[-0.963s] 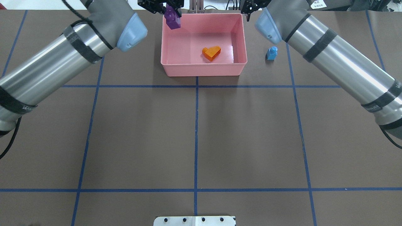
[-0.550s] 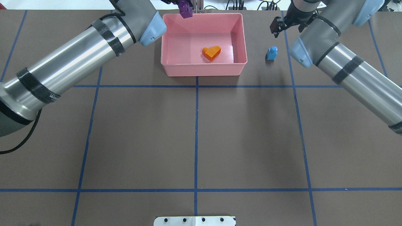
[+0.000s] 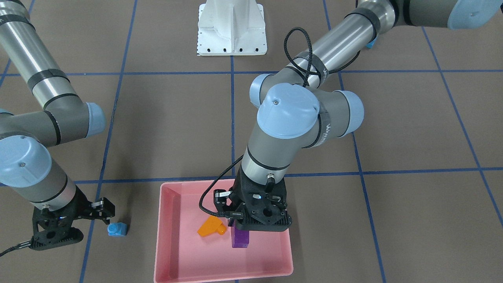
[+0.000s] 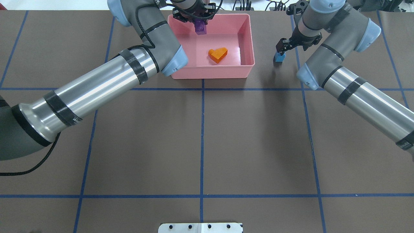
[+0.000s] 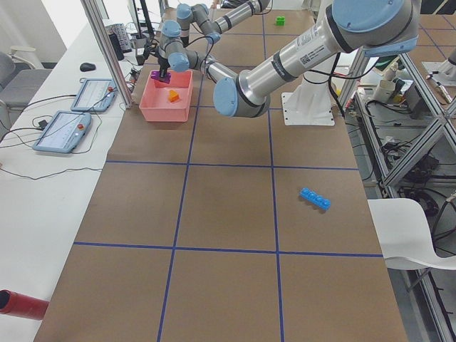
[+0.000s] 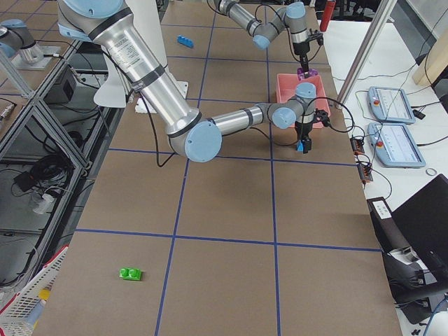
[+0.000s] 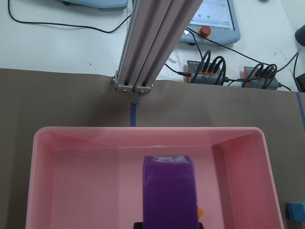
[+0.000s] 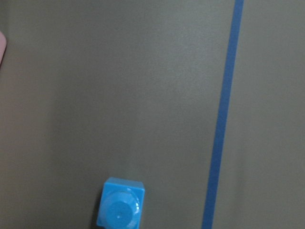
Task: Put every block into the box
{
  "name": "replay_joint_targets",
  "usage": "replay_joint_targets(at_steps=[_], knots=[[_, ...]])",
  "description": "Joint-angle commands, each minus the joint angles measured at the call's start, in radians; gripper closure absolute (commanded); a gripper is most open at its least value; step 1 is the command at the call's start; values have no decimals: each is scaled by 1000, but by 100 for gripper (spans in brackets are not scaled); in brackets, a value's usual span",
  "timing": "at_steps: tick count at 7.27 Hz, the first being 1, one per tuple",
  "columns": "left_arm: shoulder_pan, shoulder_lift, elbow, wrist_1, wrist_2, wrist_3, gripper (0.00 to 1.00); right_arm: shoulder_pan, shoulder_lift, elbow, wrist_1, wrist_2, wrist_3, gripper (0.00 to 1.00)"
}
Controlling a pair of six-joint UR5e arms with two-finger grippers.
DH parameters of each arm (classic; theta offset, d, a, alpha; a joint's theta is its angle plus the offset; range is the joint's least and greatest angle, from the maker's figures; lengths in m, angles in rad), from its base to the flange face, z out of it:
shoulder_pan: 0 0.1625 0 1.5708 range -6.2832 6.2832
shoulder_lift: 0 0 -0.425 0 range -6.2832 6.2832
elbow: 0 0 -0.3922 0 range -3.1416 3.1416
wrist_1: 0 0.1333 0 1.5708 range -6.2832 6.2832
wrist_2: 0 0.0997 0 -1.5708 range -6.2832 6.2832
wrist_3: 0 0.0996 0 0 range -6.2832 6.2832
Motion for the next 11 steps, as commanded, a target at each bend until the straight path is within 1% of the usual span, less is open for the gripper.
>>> replay_joint_targets(at_steps=[1, 2, 3, 4, 5, 6, 8, 9, 10, 11], knots=[[26, 1, 23, -22, 53, 0, 100, -17, 70, -95, 3, -5, 18, 0], [34, 0, 26, -22, 76, -11, 100, -17, 75, -107, 3, -7, 18, 1], [37, 1, 27, -22, 77, -18, 100, -20, 77, -118, 3, -7, 18, 3], [37, 0, 27, -22, 77, -18, 91, -26, 77, -126, 4, -11, 21, 25], [37, 1, 26, -25, 78, -18, 1, -38, 77, -127, 4, -29, 56, 71], [36, 0, 23, -25, 78, -17, 0, -41, 77, -127, 3, -40, 56, 100], [28, -8, 17, -20, 77, -20, 0, -37, 77, -118, 1, -39, 56, 100], [17, -12, 17, -14, 74, -20, 0, -3, 77, -89, -2, -28, 49, 100], [1, -12, -9, 27, 48, -18, 0, 46, 74, -39, -13, 31, 49, 100], [-39, -11, -75, 158, -45, -14, 0, 113, 74, -2, -16, 158, 50, 100]])
